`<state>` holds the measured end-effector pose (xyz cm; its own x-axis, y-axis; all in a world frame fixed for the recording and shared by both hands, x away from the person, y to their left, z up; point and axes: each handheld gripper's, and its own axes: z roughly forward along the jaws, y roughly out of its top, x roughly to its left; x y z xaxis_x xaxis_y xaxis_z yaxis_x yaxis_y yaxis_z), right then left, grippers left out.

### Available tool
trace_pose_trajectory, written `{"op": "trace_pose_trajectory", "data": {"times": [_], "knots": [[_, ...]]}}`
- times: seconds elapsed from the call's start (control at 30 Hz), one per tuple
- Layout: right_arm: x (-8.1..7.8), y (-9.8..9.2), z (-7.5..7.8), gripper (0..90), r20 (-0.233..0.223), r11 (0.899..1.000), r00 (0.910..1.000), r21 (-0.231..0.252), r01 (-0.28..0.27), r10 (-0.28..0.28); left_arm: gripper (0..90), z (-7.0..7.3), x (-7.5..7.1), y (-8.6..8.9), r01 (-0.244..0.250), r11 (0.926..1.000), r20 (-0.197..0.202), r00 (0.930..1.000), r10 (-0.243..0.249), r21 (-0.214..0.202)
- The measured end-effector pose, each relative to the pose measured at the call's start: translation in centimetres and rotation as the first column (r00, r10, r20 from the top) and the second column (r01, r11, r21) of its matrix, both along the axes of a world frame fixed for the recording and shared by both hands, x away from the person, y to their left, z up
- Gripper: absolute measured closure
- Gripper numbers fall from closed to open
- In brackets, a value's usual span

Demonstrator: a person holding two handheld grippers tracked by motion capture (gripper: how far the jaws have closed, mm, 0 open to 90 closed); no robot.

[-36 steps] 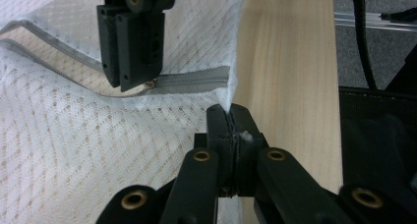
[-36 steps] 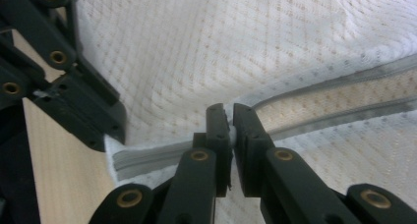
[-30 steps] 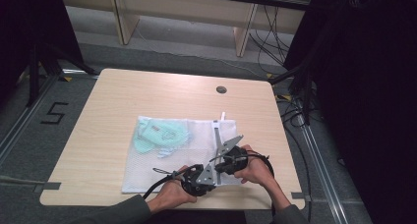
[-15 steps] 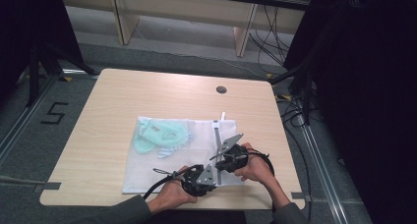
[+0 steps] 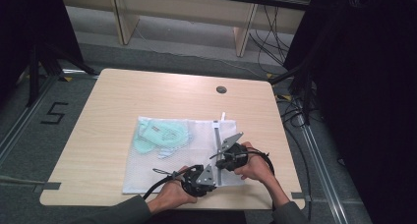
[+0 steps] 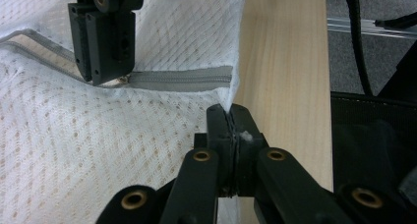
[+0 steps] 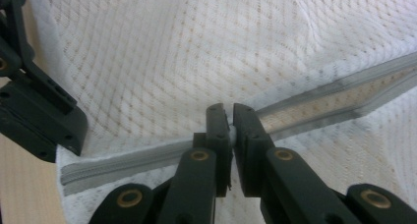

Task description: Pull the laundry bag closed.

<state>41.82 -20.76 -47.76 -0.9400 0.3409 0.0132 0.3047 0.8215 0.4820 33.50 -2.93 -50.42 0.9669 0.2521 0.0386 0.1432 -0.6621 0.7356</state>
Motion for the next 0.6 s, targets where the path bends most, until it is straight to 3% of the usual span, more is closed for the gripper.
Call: {"op": "trace_pose_trajectory", "data": {"times": [0.07,0.3,0.33,0.4,0.43,0.6], "knots": [[0.05,-0.01,-0.01,86.6,0.002,1.000,1.0000,0.001,-0.004,0.004,88.6,0.15,0.18,0.12,0.022,0.9993,0.010,0.9997,-0.022,0.029],[0.18,0.06,-0.01,86.6,0.000,1.000,1.0000,0.004,0.000,0.000,88.6,0.17,0.18,0.13,0.016,0.9995,0.013,0.9998,-0.017,0.028],[0.21,0.07,0.00,86.6,-0.001,1.000,1.0000,0.005,-0.001,0.001,88.7,0.06,0.03,0.00,-0.005,1.0000,-0.006,1.0000,0.005,-0.006],[0.24,0.05,0.02,86.6,0.007,1.000,0.9999,-0.005,0.008,-0.008,88.7,0.24,0.12,0.11,0.020,0.9996,0.010,0.9998,-0.020,0.021],[0.36,-0.01,0.06,86.6,0.011,1.000,0.9999,-0.003,-0.001,0.001,88.7,0.12,-0.05,-0.03,0.001,1.0000,0.001,1.0000,-0.001,-0.005],[0.48,-0.02,0.05,86.6,0.003,1.000,0.9999,-0.009,0.017,-0.017,88.7,0.11,-0.07,-0.03,0.004,1.0000,-0.001,1.0000,-0.004,-0.003]]}}
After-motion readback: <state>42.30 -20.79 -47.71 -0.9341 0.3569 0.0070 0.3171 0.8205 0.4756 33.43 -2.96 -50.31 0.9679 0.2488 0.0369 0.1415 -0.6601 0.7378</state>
